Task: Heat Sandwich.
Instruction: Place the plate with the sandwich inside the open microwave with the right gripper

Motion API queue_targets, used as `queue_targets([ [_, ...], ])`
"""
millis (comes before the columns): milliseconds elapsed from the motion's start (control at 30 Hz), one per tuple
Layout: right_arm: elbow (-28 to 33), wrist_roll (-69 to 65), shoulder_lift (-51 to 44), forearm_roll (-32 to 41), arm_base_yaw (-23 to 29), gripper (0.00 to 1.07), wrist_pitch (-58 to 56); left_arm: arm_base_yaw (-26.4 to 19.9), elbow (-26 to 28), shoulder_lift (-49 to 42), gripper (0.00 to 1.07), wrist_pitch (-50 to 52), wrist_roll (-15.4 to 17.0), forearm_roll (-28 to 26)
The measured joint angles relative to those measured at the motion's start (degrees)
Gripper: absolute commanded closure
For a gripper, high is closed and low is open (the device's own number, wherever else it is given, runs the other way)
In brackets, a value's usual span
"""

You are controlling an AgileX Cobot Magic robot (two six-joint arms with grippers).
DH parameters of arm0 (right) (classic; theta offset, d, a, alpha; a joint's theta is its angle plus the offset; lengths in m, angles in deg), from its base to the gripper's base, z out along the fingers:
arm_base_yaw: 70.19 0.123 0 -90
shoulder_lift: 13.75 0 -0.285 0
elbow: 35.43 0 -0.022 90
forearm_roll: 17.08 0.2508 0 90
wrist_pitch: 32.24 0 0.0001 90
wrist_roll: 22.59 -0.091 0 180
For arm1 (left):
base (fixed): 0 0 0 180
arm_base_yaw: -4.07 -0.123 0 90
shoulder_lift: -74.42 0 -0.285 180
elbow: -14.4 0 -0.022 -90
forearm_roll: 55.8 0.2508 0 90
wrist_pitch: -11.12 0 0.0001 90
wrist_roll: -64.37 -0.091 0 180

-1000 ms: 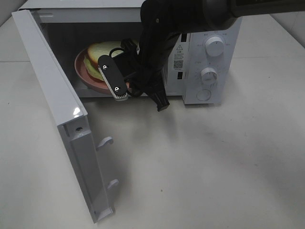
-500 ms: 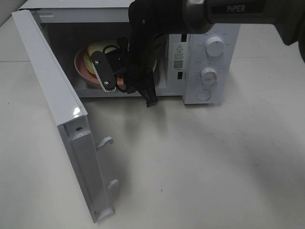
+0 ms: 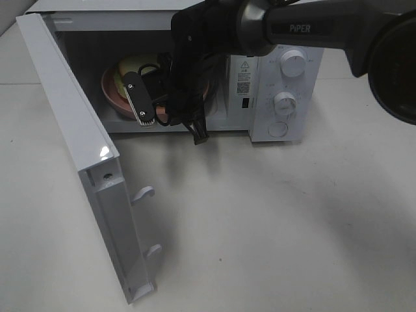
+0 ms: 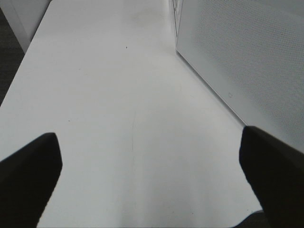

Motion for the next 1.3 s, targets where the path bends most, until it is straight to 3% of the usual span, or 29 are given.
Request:
queue_targets([
  [233, -0.5, 0.3, 0.7, -0.4, -0.8, 1.05, 0.7, 0.0, 0.0, 0.0, 0.10, 0.0, 0.0, 0.0],
  [333, -0.7, 0.3, 1.0, -0.3, -1.0, 0.97, 1.5, 0.0, 0.0, 0.0, 0.10, 0.0, 0.0, 0.0],
  [467, -0.9, -0.6, 1.1, -0.5, -1.0, 0.80, 3.0, 0.0, 0.0, 0.0, 0.10, 0.0, 0.0, 0.0],
  [500, -0.9, -2.0, 1.1, -0.5, -1.0, 0.65, 3.2, 0.0, 0.0, 0.0, 0.10, 0.0, 0.0, 0.0],
  [533, -0.9, -2.0, 1.1, -0.5, -1.0, 0.65, 3.2, 0.0, 0.0, 0.0, 0.10, 0.0, 0.0, 0.0],
  [633, -0.9, -5.9, 1.1, -0.9, -1.0, 0.40, 3.5, 0.0, 0.0, 0.0, 0.10, 0.0, 0.0, 0.0],
  [767, -0.9, -8.8, 1.1, -1.4, -1.0, 0.29, 3.5, 0.0, 0.0, 0.0, 0.10, 0.0, 0.0, 0.0],
  [1300, -0.9, -10.7, 1.1, -1.6, -1.0, 0.31, 3.5, 0.0, 0.0, 0.0, 0.10, 0.0, 0.0, 0.0],
])
